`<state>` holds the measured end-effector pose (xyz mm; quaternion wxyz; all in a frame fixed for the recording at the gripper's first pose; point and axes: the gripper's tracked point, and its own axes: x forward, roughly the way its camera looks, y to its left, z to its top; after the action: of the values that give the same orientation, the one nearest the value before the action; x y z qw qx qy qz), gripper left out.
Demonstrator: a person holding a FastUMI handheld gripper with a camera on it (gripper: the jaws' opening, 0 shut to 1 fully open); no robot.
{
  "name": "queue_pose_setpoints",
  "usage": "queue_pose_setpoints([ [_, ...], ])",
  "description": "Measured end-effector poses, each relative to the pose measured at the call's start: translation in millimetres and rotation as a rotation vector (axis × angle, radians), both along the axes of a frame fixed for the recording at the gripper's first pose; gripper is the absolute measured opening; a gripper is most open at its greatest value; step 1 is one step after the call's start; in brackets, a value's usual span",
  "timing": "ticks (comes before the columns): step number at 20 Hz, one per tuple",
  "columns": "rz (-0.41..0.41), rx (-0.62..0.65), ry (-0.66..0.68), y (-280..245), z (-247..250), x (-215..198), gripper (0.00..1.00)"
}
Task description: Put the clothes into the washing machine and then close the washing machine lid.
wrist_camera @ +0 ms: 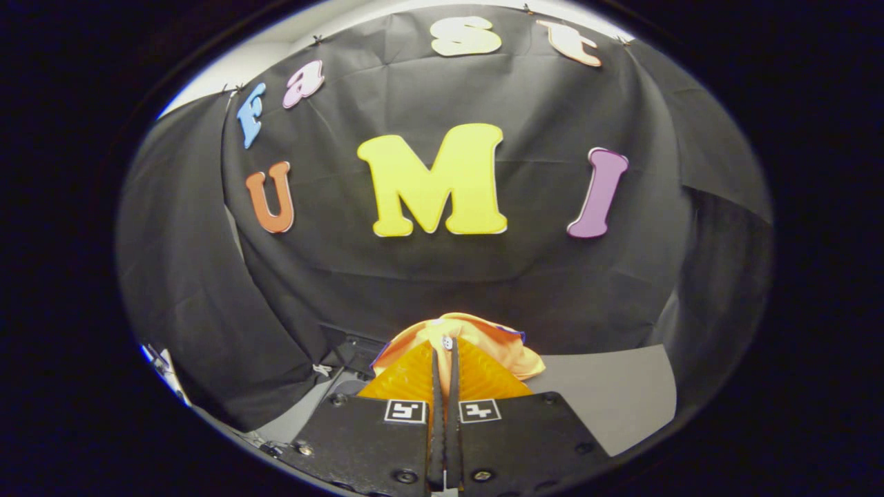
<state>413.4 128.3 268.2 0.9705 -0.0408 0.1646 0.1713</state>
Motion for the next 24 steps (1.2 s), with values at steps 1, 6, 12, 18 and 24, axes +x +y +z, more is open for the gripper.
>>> queue_pose_setpoints([
  [1,0.011,0.000,0.003,7.6,-2.3,-0.8,0.04],
  [6,0.061,0.012,0.022,41.1,-13.2,-3.2,0.05],
  [12,0.111,0.004,0.055,80.8,-35.5,0.4,0.05],
  [18,0.147,-0.012,0.117,117.5,-80.0,5.6,0.04],
  [24,0.151,-0.018,0.198,140.3,-135.2,12.8,0.05],
])
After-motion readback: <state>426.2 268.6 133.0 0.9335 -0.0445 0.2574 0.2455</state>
